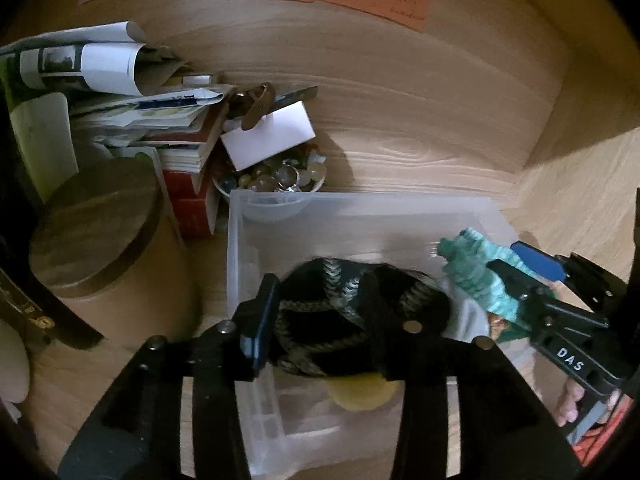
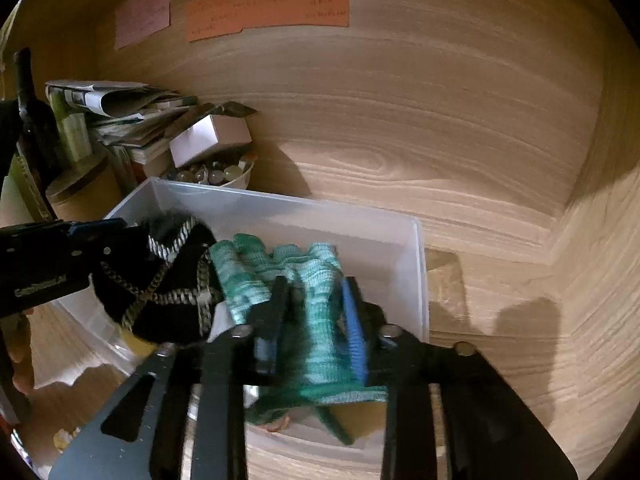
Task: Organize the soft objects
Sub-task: 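Carry the glove and black cap into the clear box and release both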
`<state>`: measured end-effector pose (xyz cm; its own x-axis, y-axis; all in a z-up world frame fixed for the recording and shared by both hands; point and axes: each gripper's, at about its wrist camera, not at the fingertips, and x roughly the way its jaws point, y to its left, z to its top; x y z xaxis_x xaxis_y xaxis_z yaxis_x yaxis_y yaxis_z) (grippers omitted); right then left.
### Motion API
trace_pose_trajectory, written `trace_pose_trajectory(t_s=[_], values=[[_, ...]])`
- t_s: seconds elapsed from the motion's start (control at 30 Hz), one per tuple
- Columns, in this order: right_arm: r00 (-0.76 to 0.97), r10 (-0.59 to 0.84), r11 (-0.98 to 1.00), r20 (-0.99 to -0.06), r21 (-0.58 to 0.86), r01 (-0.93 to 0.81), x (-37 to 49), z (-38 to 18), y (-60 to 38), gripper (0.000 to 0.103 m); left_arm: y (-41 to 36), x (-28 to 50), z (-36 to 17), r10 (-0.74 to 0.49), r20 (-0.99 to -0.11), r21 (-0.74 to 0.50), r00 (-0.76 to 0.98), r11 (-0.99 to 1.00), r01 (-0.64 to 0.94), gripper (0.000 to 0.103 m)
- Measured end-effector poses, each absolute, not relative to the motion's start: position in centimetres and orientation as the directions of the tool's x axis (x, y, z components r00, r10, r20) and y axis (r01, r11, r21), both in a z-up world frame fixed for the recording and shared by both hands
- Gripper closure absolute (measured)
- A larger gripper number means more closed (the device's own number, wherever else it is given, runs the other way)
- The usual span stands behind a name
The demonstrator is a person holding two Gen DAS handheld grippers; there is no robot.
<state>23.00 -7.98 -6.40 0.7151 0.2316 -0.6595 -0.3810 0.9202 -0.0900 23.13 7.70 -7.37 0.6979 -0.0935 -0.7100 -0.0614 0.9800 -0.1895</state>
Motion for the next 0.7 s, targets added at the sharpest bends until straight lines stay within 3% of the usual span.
trace_pose_trajectory(t_s=[0.03,0.1,0.2,0.37,0.53,0.67,0.7], values=[[0.719,0.229,0.921,-0.656,-0.093,-0.378,22.9,-6.3,-8.0,0.060,7.7,23.0,-7.2,-0.093,-0.708,-0.189,0.700,0.980,-0.062,0.056],[0.729,0.227,0.923,-0.646,-0.095,-0.372,22.7,-6.1,-8.2,0.057,7.7,22.4,-6.6,-0.072,-0.697,-0.172,0.714,0.983,-0.068,0.047],[0.733,0.237,0.923,-0.637,-0.089,-0.375,22.2,-5.4,-8.4,0.056,7.7,21.4,-5.6,-0.058,-0.679,-0.155,0.732,0.986,-0.066,0.045],[0.762,0.260,0.920,-0.593,-0.089,-0.383,20.3,-3.8,-8.8,0.045,7.9,19.7,-4.2,-0.071,-0.656,-0.157,0.751,0.987,-0.045,0.039],[0.795,0.287,0.916,-0.535,-0.091,-0.391,17.6,-2.1,-9.3,0.020,7.6,16.5,-2.9,-0.053,-0.617,-0.122,0.785,0.992,-0.029,0.027],[0.808,0.319,0.906,-0.496,-0.091,-0.413,15.2,-1.2,-9.6,0.014,7.5,14.0,-2.7,-0.047,-0.605,-0.101,0.795,0.995,-0.018,0.012],[0.809,0.325,0.903,-0.490,-0.093,-0.420,14.6,-1.1,-9.6,0.008,7.5,13.4,-2.8,-0.050,-0.604,-0.104,0.795,0.994,-0.016,0.008]])
